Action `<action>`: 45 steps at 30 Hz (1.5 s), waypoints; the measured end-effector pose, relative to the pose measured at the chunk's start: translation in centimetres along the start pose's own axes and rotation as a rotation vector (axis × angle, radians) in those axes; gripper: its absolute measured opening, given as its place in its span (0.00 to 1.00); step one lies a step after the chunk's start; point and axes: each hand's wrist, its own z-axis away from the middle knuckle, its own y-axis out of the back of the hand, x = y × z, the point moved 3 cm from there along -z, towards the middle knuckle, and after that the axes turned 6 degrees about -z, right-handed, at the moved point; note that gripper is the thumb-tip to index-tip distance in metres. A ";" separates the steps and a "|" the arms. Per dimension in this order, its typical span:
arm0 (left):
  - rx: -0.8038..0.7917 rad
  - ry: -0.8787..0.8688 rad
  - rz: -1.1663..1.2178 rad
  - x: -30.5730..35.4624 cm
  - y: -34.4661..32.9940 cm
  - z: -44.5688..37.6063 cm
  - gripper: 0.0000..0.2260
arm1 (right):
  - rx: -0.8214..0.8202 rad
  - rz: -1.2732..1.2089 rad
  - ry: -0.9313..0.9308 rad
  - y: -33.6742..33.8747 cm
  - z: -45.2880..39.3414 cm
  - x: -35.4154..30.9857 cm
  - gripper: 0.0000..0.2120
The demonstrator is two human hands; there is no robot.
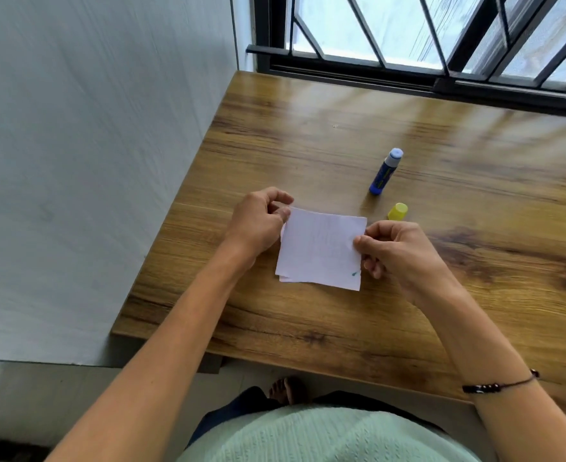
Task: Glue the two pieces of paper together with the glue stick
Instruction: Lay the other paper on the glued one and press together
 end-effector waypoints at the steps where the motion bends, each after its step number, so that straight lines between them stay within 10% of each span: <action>1: 0.009 0.006 -0.017 -0.4 0.2 0.1 0.10 | 0.013 -0.013 -0.010 0.1 -0.2 0.1 0.06; 14: 0.034 -0.188 -0.432 -1.8 -0.4 2.3 0.17 | -0.024 -0.078 -0.155 0.7 -2.1 0.0 0.10; 27: 0.067 -0.246 -0.578 -2.0 -1.8 2.3 0.19 | 0.158 0.752 0.267 0.4 -2.0 -1.5 0.03; 45: 0.087 -0.213 -0.294 -1.9 -0.6 3.1 0.16 | 0.114 0.276 0.179 0.6 -2.6 -0.3 0.07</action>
